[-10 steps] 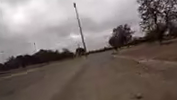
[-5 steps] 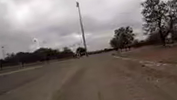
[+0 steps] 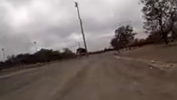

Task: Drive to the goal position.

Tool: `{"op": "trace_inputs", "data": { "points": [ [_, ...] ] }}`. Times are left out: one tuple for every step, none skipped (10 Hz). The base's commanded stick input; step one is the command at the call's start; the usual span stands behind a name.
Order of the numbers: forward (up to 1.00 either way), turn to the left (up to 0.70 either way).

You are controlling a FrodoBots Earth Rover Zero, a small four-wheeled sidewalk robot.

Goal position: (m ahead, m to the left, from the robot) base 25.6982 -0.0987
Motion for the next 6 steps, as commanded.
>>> {"op": "trace_inputs", "data": {
  "points": [
    [0.7, -0.01],
    [0.7, -0.01],
    [0.7, -0.01],
    [0.7, -0.01],
    [0.7, -0.01],
    [0.7, -0.01]
  ]
}}
